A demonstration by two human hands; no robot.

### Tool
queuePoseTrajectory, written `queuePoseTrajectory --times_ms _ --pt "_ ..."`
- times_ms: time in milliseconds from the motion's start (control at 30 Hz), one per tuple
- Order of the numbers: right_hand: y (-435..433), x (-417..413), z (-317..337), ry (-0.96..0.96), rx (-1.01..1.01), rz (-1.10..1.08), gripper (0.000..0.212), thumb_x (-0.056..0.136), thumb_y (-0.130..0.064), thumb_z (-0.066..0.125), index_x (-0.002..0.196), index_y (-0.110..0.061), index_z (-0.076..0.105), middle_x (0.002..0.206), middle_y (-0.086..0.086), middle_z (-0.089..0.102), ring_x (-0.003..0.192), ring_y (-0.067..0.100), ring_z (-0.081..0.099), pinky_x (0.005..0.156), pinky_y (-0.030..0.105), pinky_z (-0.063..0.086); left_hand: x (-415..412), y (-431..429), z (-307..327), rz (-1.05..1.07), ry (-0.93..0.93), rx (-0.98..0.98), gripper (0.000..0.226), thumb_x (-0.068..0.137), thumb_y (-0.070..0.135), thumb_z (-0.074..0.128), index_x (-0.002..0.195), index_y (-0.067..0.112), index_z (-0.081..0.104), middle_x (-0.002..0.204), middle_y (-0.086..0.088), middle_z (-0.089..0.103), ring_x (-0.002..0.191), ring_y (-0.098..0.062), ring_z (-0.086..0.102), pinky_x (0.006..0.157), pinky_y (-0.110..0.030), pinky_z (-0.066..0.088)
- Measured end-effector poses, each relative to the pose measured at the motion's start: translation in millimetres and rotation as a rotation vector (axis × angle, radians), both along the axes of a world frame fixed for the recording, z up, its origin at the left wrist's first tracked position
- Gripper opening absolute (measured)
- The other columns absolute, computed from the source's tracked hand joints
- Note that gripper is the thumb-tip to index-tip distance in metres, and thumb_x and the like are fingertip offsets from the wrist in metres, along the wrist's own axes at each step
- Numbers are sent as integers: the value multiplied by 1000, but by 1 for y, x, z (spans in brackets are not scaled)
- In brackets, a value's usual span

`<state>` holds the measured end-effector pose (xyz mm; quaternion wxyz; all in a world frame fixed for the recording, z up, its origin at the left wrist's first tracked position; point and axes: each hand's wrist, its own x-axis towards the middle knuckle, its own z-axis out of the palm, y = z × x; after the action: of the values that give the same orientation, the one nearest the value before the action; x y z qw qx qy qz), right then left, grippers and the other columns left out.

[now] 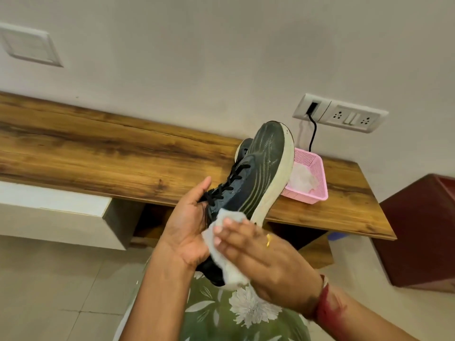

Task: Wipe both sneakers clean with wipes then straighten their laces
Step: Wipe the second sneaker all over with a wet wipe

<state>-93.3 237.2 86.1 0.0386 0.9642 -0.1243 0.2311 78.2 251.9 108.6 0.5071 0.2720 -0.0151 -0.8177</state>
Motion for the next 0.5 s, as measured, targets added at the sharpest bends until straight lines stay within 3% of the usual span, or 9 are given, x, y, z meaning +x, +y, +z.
queuePoseTrajectory --times_ms 67,200,300,400,500 --pt "-9 -3 7 68 -109 59 33 99 -6 37 129 -3 47 134 12 49 131 24 41 110 37 32 0 -1 -3 0 24 -5 59 85 48 60 114 -4 63 101 -20 68 85 -28 69 78 -36 58" --pt "-53 -18 36 -216 -58 -261 32 98 -4 36 127 1 46 132 16 47 129 26 41 111 41 32 -2 0 -2 23 40 -15 57 85 51 55 112 2 67 103 -16 67 91 -27 64 89 -38 50" --pt "-67 -30 42 -215 -62 -340 38 92 1 36 128 3 47 135 17 46 132 29 38 111 45 29 -2 1 -1 19 63 -53 49 81 38 70 116 5 66 108 -15 67 97 -28 65 93 -40 50" --pt "-53 -27 22 -107 -58 -305 49 82 10 49 130 1 43 135 19 47 133 26 34 114 39 25 -6 0 -3 28 90 -78 77 57 12 89 127 3 60 123 -17 62 110 -28 61 102 -40 46" --pt "-30 -26 -1 -85 0 -292 60 73 16 60 129 1 43 133 19 49 133 27 37 112 40 29 -6 -1 -11 36 39 -62 75 36 -2 92 107 -6 70 107 -23 69 91 -31 69 91 -42 52"
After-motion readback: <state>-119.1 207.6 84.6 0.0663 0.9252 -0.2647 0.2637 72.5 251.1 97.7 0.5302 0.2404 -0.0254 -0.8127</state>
